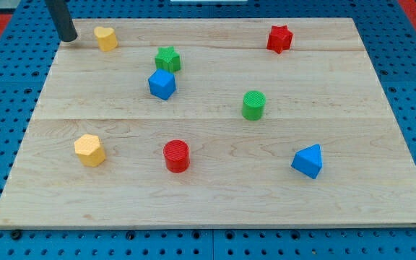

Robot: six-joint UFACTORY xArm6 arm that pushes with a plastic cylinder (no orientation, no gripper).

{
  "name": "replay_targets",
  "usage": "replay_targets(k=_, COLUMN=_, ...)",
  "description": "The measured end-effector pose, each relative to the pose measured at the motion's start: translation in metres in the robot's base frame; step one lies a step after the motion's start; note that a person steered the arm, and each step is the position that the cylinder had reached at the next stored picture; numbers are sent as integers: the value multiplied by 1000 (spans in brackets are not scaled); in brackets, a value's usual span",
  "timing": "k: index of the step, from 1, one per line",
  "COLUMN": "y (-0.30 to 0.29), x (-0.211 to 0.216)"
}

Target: Slide the yellow heart closer to green star

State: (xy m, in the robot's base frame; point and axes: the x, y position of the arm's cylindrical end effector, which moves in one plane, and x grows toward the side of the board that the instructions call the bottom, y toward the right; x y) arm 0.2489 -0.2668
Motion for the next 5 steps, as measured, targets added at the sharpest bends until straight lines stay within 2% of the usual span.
replay_targets(k=1, y=0, x=0)
replay_targets(k=5, y=130, x=0)
